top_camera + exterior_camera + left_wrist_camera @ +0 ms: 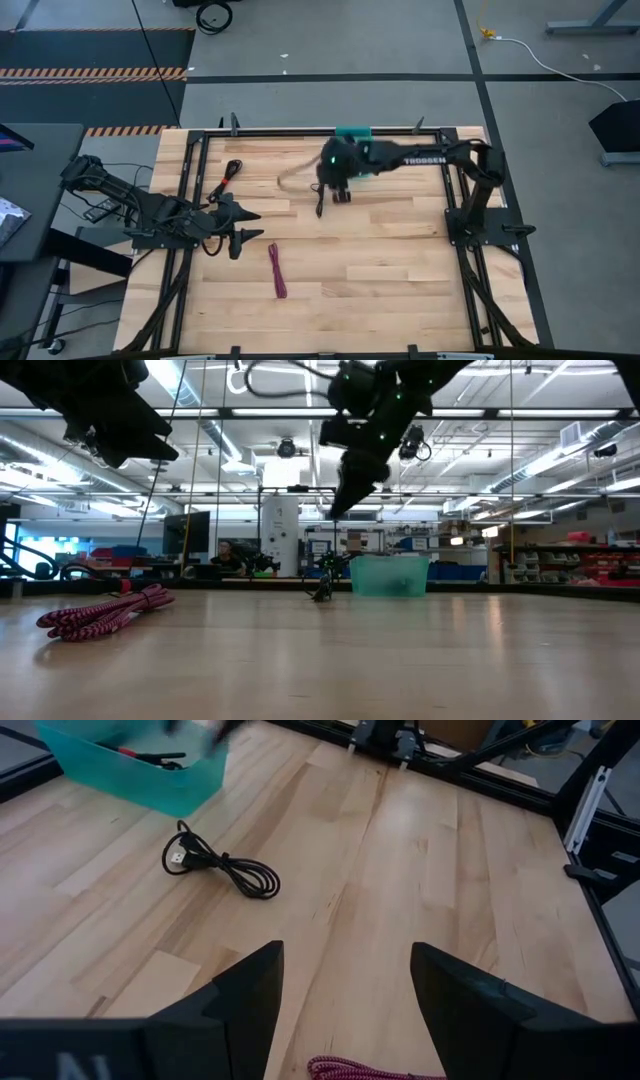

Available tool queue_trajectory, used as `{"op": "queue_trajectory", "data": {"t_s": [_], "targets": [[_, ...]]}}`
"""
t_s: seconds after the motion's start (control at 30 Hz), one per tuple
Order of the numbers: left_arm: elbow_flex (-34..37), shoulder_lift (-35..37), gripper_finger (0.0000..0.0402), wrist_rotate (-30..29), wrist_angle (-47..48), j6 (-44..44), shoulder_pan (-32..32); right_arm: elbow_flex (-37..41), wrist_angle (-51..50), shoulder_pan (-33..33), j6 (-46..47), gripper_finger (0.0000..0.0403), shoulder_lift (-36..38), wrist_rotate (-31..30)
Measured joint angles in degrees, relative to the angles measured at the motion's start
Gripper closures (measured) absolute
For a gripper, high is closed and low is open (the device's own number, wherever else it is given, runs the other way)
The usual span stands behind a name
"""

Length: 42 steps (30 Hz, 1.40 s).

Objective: Pick and place USB-C Cables
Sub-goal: Put the black charger cable into the green bin

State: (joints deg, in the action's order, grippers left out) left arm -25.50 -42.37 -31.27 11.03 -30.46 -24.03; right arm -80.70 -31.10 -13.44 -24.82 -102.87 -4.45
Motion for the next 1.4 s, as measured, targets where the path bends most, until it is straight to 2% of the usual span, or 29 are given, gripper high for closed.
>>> {"op": "queue_trajectory", "data": {"t_s": [0.1,0.17,0.27,0.37,0.77,1.4], "targets": [[0.0,0.0,0.0175,0.0,0.0,0.0,0.0,0.0,1.6,4.5,-16.7,0.0239,-1.0,-0.1],[0.0,0.0,0.0175,0.0,0.0,-0.2,0.0,0.1,2.2,6.7,-23.1,0.0239,-1.6,-3.0],[0.0,0.0,0.0175,0.0,0.0,-0.3,0.0,0.0,6.6,8.5,-27.0,0.0239,-2.3,-6.6],[0.0,0.0,0.0175,0.0,0.0,-0.3,0.0,-0.1,8.9,8.6,-30.1,0.0239,-2.8,-6.6],[0.0,0.0,0.0175,0.0,0.0,-0.3,0.0,0.0,5.0,8.5,-33.9,0.0239,-9.7,-8.0],[0.0,0.0,0.0175,0.0,0.0,-3.1,-2.0,0.0,4.3,8.2,-35.3,0.0239,-10.6,-6.9]]}}
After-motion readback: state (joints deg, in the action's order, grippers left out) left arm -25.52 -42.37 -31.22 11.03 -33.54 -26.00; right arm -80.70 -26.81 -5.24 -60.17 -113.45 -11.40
